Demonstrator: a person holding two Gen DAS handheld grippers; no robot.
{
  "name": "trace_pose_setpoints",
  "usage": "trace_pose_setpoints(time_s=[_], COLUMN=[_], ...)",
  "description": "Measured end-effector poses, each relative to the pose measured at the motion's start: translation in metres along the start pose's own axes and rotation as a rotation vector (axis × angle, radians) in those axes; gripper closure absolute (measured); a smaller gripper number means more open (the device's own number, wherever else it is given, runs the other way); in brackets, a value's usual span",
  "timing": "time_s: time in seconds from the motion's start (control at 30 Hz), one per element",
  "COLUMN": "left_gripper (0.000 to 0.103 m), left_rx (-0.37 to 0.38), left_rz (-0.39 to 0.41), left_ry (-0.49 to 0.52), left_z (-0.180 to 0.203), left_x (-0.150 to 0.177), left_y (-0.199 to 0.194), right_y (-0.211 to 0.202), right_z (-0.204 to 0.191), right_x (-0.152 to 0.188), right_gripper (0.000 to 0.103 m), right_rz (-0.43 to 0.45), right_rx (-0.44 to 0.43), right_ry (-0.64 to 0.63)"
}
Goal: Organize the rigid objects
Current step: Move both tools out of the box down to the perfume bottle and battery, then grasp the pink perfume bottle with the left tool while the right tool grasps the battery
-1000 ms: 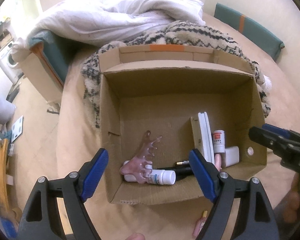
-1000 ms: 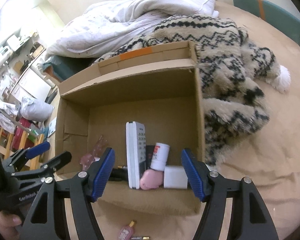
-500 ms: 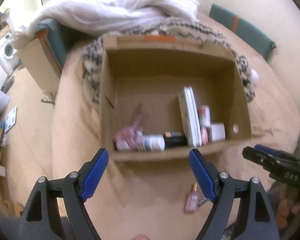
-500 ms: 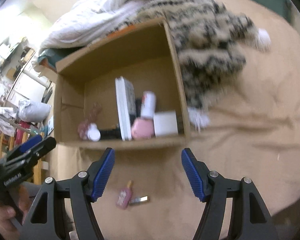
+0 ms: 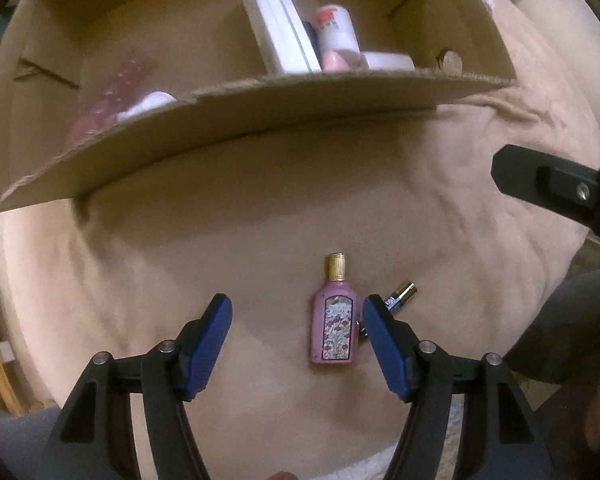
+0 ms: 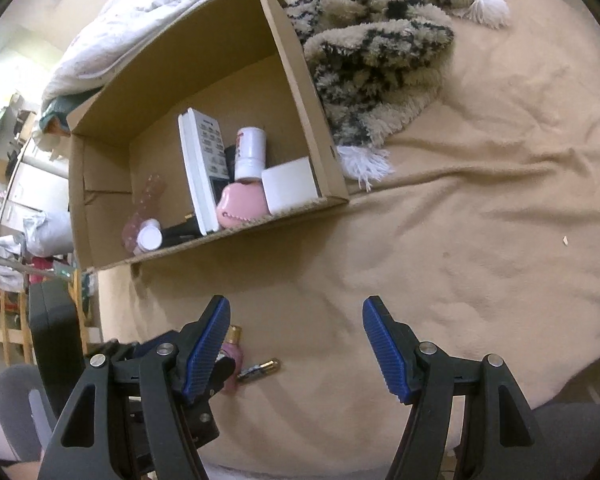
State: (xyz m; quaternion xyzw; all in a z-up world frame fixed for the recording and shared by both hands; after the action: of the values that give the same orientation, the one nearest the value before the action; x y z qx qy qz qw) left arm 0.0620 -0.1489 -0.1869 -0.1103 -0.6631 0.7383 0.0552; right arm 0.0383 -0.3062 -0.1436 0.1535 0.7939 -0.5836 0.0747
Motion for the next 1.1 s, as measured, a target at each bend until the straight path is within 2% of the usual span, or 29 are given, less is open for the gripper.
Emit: trace_pose_setpoints(time_s=[0.13,0.27,0.37,0.53,0.67,0.83,1.1], left_gripper=[0.043,0.068,0.08,0.08,0.08,0.08,0.08], left_rx=[-0.01,-0.024,-0.057,-0.119,-0.113,-0.127,-0.145], left_rz=[-0.016,-0.027,-0.031,-0.024,-0.039,-0.036,-0.033], left_ry=[0.014,0.045,0.046,-0.095,-0.199,-0.212,-0.206], left_z=[0.003,0.005,0.0,-0.04,-0.066,-0.07,-0.062], left_x=[0.0,0.005,0.01,0.004,-0.001,0.001,-0.004], left_y=[0.008,0.009,0.011,0.004,0.004,0.004,0.007], right_y=[0.007,0.016,0.026,0.05,0.071,0.084,0.08], right_z=[0.001,0.002,-0.006,-0.039,-0.064,-0.087,-0.102], right_x=[0.006,0.011,0.013,0.02,0.027,0.032,0.044], right_gripper=[0.031,0.031,0.031,0.031,0.031,0.031,0.031], right_rz=[-0.041,-0.082,-0.118,-0.2,-0.256,-0.277,-0.272], right_rx=[0.042,0.062,0.058,0.037,0.069,0.148,0.183], right_ry=[-0.03,-0.043,-0.076,-0.199,-0.31,-0.424,-0.485])
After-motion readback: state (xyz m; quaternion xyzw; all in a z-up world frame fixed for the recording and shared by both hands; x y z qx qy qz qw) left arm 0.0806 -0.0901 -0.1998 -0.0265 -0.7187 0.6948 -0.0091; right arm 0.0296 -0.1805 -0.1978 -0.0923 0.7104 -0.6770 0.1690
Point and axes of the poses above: each gripper's, at about its wrist camera, not at the fingertips, and y roughly the way its jaws point, z to its right, x to its underside, the point moved 2 cm from there along y, roughly the way its jaws point, and after that the axes turned 13 degrees about -y, right-handed, at the moved point
